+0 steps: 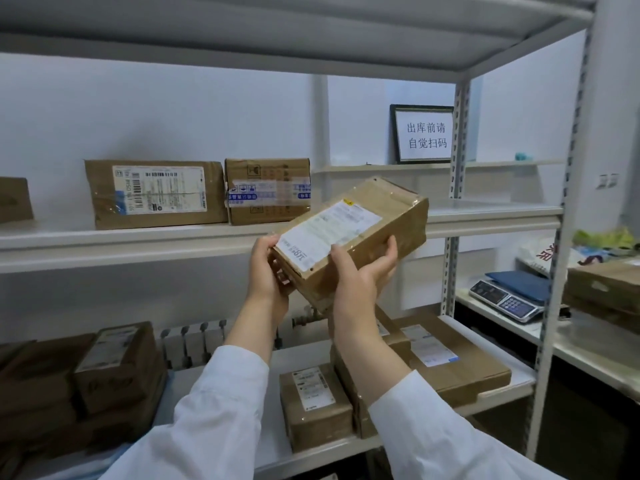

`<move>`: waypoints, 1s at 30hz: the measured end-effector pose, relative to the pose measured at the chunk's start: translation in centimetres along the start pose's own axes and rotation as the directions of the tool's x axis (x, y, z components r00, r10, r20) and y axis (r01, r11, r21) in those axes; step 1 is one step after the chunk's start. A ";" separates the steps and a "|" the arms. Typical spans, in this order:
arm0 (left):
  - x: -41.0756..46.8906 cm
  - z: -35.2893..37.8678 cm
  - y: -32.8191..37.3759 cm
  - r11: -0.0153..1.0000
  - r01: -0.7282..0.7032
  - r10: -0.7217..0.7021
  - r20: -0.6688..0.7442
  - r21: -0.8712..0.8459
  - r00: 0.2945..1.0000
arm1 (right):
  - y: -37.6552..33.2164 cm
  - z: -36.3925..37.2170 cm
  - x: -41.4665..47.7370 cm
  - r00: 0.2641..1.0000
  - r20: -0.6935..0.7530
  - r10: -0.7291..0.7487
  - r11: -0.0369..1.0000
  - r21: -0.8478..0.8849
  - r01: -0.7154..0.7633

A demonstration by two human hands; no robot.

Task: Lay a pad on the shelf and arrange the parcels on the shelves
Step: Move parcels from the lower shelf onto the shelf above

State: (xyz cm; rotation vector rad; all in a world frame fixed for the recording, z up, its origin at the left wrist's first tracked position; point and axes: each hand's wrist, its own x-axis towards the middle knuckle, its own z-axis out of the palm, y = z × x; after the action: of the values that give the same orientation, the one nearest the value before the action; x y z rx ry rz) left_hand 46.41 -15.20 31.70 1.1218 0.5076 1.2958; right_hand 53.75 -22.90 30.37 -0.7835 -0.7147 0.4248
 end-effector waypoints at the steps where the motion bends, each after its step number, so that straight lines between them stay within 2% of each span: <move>1: 0.0 0.3 0.1 0.999 -0.021 0.021 0.002 -0.035 1.000 | -0.4 0.1 0.5 0.999 0.015 -0.042 0.999 -0.028 0.042; 8: 0.8 3.7 0.1 0.986 -0.118 0.099 -0.157 -0.116 0.983 | -0.5 -1.3 5.0 0.960 0.169 -0.225 0.959 -0.137 0.249; 11: 1.4 5.4 -0.5 0.978 -0.174 0.147 -0.214 -0.112 0.966 | 0.1 -2.3 6.8 0.949 0.232 -0.215 0.976 0.011 0.218; 13: 1.8 6.3 -0.8 0.977 -0.193 0.168 -0.232 -0.088 0.958 | 0.4 -2.7 8.0 0.939 0.269 -0.213 0.977 0.043 0.210; 19: 3.7 7.5 -0.9 0.956 -0.264 0.283 -0.157 0.131 0.946 | 0.6 -2.5 11.9 0.946 0.269 -0.179 0.984 0.071 0.166; 24: 5.2 7.3 -1.3 0.862 -0.347 0.428 -0.164 0.370 0.889 | 0.6 -1.7 14.4 0.929 0.350 -0.121 0.993 0.028 0.118; 28: 6.5 6.9 -1.3 0.814 -0.329 0.469 -0.208 0.478 0.858 | 1.2 -1.3 16.1 0.977 0.187 -0.103 0.993 -0.040 0.112; 30: 7.1 6.7 -1.4 0.814 -0.311 0.462 -0.224 0.490 0.858 | 1.8 -1.2 16.6 0.980 0.160 -0.120 0.989 -0.063 0.131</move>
State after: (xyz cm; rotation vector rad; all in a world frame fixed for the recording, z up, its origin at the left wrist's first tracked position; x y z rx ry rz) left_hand 54.50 -10.90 35.25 1.4410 0.8890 1.8149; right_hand 65.91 -12.53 35.45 -0.7748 -0.9253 0.3490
